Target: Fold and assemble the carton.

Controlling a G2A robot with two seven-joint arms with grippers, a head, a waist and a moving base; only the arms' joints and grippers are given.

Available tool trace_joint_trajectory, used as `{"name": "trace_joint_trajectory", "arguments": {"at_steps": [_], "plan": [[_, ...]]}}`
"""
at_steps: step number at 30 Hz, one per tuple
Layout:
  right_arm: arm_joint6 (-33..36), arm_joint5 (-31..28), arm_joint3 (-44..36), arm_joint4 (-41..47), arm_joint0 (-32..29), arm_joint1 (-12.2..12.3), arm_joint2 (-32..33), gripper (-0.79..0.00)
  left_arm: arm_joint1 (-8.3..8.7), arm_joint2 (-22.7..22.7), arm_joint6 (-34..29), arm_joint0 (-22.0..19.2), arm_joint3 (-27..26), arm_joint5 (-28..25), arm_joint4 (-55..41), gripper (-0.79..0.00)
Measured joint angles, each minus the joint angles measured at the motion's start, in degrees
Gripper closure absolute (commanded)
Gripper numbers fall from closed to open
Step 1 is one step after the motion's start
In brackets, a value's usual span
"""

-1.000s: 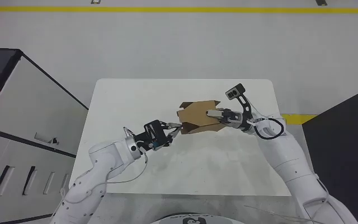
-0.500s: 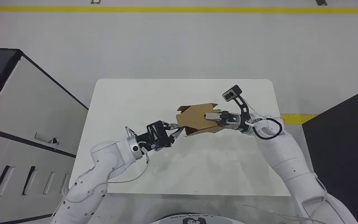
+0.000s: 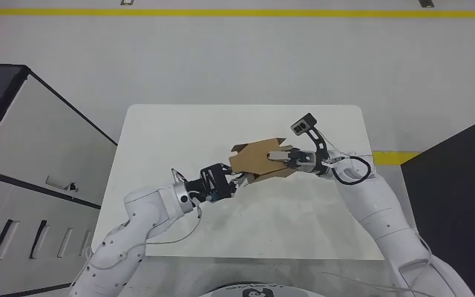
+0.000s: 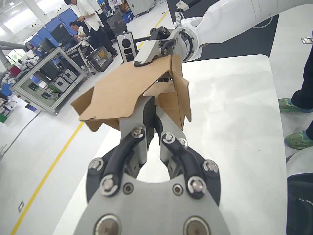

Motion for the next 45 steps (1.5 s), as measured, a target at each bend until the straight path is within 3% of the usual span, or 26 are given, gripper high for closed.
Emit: {"name": "trace_joint_trajectory", "arguments": {"at_steps": [14, 32, 45], "plan": [[0.06, -0.19, 0.14, 0.07, -0.59, -0.11, 0.15, 0.000, 0.17, 1.22, -0.53, -0.56, -0.11, 0.24, 0.33, 0.000], [0.24, -0.50, 0.20, 0.02, -1.29, 0.20, 2.09, 0.000, 0.70, -1.09, -0.37, 0.33, -0.12, 1.51, -1.04, 0.000], [0.11, -0.22, -0.64, -0.24, -1.39, -0.22, 0.58, 0.000, 0.56, 2.12, -0.14, -1.15, 0.08, 1.23, -0.09, 0.000]]}}
